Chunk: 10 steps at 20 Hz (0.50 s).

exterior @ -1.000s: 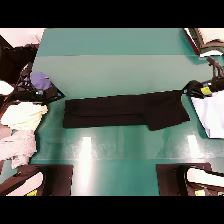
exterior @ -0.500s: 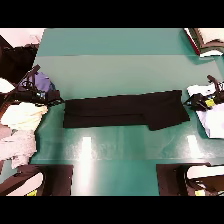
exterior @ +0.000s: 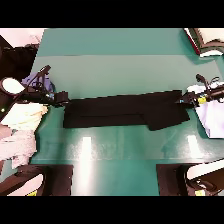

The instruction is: Fold the shirts.

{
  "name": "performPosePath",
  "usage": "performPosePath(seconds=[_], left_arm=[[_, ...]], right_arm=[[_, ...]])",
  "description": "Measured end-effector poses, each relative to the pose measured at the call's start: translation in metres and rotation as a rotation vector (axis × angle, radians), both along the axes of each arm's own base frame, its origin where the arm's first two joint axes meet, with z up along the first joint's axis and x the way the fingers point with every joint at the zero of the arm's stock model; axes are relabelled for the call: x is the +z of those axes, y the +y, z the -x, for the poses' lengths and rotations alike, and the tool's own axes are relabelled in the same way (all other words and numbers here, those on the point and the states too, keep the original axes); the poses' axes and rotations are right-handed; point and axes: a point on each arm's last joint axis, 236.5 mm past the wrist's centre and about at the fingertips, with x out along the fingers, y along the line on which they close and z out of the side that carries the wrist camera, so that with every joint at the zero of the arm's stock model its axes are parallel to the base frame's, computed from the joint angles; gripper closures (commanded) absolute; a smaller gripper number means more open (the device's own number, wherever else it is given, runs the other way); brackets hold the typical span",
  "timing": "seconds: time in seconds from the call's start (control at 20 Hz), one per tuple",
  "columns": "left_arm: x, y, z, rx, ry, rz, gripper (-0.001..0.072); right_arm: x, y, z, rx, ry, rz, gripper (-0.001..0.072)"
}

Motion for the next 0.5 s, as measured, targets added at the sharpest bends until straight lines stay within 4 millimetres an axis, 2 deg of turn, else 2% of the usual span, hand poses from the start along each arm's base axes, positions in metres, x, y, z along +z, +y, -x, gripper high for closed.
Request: performPosePath(seconds=[0.05,0.1,0.15,0.35,0.5], left_arm=[[0.000,-0.004,0.001,-0.003,0.004,0.003,0.0684],[0.000,-0.008,0.002,-0.008,0.005,0.004,0.0684],[0.000,-0.012,0.004,-0.015,0.007,0.007,0.0685],[0.001,-0.032,0.004,-0.037,0.000,0.028,0.0685],[-0.003,-0.059,-0.002,-0.078,0.008,0.049,0.0685]], right_arm=[[-0.002,0.004,0.001,0.017,0.006,-0.003,0.0335],[-0.004,0.006,0.002,0.029,0.008,0.000,0.0530],[-0.007,0.007,0.002,0.039,0.013,0.009,0.0683],[0.003,0.015,0.002,0.056,-0.003,-0.007,0.0697],[0.030,0.022,-0.006,0.033,-0.051,-0.025,0.0697]])
